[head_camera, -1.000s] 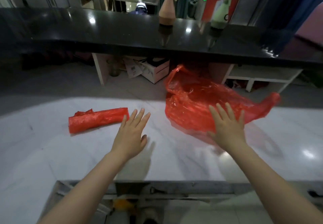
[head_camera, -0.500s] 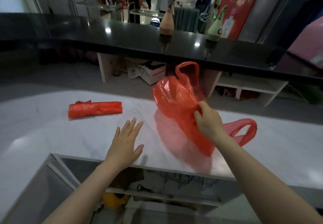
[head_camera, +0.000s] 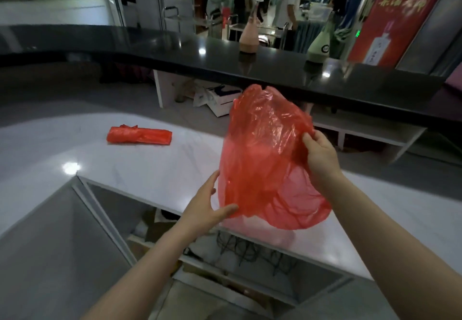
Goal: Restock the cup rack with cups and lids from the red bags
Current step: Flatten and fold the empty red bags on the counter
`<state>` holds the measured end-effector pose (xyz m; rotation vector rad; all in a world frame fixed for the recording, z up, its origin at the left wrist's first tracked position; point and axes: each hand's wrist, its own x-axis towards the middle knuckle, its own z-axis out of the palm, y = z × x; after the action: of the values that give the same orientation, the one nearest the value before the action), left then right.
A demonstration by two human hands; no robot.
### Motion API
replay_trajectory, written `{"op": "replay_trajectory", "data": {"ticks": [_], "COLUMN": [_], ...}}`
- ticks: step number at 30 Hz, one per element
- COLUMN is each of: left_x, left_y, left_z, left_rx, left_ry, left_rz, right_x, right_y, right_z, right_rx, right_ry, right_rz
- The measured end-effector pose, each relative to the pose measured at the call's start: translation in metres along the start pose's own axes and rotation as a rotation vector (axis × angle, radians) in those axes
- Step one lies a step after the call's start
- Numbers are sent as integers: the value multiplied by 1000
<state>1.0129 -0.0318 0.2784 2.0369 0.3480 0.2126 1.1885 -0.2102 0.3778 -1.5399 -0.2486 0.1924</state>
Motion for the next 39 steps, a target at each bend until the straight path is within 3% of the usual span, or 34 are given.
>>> {"op": "replay_trajectory", "data": {"ticks": [5,8,10,15,19,23,26,30,33,39], "left_x": [-18,-23,-24,-19,-15,-12,-9,-8,1,25], "left_y": [8,5,3,-4,-18,-21,-19,-7,6,39], "left_z": [18,29,40,59,69,68,64,62,58,52], "left_rx": [-189,-115,-44,260,337,349,394,424,567,808], "left_ry": [-15,-49,-95,-43,-24,117,63,50,143,284], "left_rz": [-89,-65,-52,-85,-116,-96,-100,32,165,640], "right_x": [-6,-12,-21,-44,-65,-68,-70,-73,-67,-53], "right_y": [22,41,55,102,137,143,136,130,130,126], "right_z": [-9,-23,-35,-70,-101,-119,-124,-121,-115,-104], "right_rx": [-54,-458,-586,-518,-600,-632,-641,-815,-887,-940], "right_ry": [-183,-259,-204,-171,-250,-266,-349,-324,-271,-225], "right_rz": [79,-78,-131,-24,130,117,113,-2,-20,21]}}
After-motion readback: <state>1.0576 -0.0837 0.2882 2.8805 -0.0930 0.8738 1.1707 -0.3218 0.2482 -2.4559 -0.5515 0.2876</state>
